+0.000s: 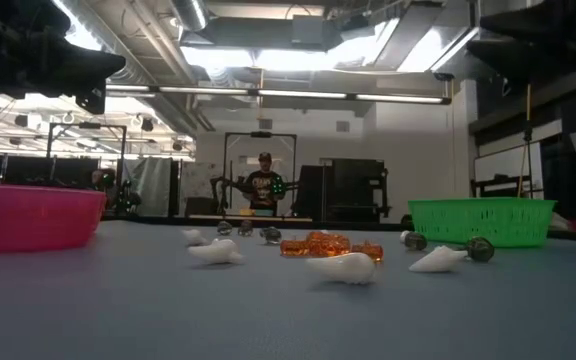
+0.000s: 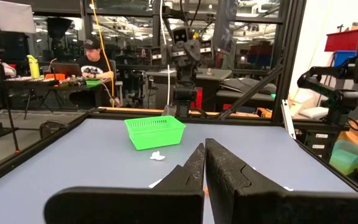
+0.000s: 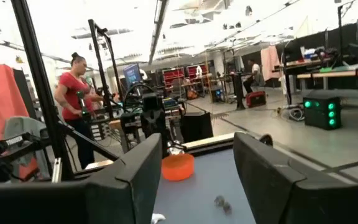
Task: Sort Halloween decoration
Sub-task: Put the white ghost toy into the green bin
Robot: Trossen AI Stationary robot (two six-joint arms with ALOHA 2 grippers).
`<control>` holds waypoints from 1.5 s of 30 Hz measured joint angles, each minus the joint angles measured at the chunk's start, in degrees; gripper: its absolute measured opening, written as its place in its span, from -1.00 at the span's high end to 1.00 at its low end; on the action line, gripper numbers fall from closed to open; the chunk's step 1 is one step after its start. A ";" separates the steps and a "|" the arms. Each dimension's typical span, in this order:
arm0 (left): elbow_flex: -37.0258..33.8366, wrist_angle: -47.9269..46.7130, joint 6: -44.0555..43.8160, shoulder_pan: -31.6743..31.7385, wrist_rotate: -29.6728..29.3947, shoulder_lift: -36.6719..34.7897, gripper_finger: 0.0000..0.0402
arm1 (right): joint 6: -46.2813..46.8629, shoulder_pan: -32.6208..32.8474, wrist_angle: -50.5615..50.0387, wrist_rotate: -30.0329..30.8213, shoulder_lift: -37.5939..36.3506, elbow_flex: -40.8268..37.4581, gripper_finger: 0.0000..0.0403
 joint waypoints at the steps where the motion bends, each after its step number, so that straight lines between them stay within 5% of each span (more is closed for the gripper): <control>1: 0.00 0.00 0.00 0.00 0.02 0.02 1.00 | -0.56 0.00 0.02 0.00 1.54 1.00 0.01; 7: 0.00 -0.01 0.00 -0.02 -0.01 0.00 1.00 | -3.33 0.00 -3.07 -0.44 13.75 8.19 0.01; 27: 0.00 0.00 0.00 0.00 0.00 0.02 1.00 | -19.50 0.00 -37.48 0.12 56.07 41.57 0.01; 45: 0.00 -0.02 0.00 -0.02 0.00 0.02 1.00 | -26.70 -4.53 -43.72 -0.06 75.37 46.28 0.01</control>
